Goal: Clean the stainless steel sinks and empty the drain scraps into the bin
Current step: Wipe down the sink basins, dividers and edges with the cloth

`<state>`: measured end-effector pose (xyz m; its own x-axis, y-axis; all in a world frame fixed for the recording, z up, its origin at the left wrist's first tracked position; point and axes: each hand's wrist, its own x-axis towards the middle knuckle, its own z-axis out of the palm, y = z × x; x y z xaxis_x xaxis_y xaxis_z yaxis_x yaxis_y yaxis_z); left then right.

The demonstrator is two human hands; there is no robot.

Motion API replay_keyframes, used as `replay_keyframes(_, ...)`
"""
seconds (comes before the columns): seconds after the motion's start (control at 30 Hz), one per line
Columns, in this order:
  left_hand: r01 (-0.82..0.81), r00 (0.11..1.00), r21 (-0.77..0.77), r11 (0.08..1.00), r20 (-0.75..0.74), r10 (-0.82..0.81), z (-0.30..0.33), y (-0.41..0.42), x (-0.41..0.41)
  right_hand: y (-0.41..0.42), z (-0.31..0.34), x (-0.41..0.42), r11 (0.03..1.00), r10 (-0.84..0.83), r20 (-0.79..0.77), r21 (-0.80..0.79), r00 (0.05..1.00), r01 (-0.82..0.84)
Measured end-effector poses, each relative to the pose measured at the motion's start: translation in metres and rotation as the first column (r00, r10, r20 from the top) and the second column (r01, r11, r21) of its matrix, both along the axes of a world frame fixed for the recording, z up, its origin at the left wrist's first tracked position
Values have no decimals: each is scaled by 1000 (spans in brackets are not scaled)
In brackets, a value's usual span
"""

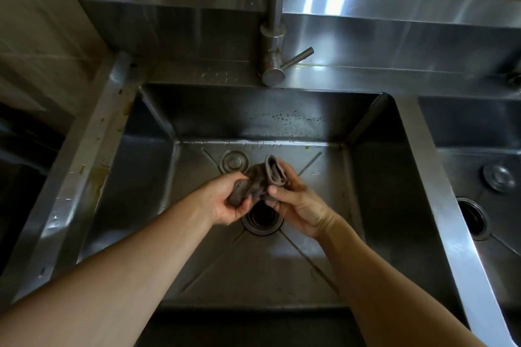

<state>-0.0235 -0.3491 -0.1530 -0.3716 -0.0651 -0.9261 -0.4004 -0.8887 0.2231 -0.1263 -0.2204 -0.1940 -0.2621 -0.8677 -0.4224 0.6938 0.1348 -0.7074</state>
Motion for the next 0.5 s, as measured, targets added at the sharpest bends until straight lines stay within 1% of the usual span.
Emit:
replay_keyframes(0.07, 58, 998, 12, 998, 8, -58, -3, 2, 1, -2, 3, 1, 996, 50, -125, 76, 991, -41)
replay_keyframes(0.1, 85, 996, 9, 996, 6, -85, -5, 4, 3, -4, 5, 2, 993, 49, -164, 115, 985, -31)
replay_keyframes(0.17, 141, 990, -18, 990, -31, -141, -4, 7, 5, -7, 6, 5, 985, -15, -174, 168, 985, 45)
replay_keyframes(0.2, 180, 981, -54, 982, -62, -183, -3, 9, 6, -9, 4, 6, 979, -48, -167, 186, 985, 79)
replay_keyframes(0.27, 283, 946, -190, 940, -106, -306, -2, 13, 8, -12, 3, 7, 967, -70, -181, 230, 981, 112)
replay_keyframes(0.3, 337, 922, -271, 902, -96, -374, -3, 16, 9, -13, 2, 8, 957, -64, -197, 265, 978, 116)
replay_keyframes(0.33, 401, 891, -355, 845, -61, -449, -5, 18, 9, -15, 1, 8, 946, -51, -218, 302, 975, 117)
replay_keyframes(0.37, 482, 842, -450, 752, 0, -540, -8, 20, 8, -17, 1, 8, 935, -37, -239, 333, 970, 117)
replay_keyframes(0.4, 573, 764, -555, 603, 97, -638, -9, 21, 6, -19, 0, 9, 926, -22, -264, 359, 964, 119)
replay_keyframes(0.43, 654, 659, -636, 409, 214, -721, -11, 22, 5, -21, 0, 9, 915, -3, -298, 384, 955, 123)
replay_keyframes(0.47, 704, 552, -675, 220, 326, -768, -12, 22, 4, -23, -2, 10, 900, 22, -342, 415, 939, 130)
replay_keyframes(0.5, 723, 473, -686, 77, 410, -780, -13, 23, 3, -23, -3, 11, 887, 46, -383, 441, 923, 139)
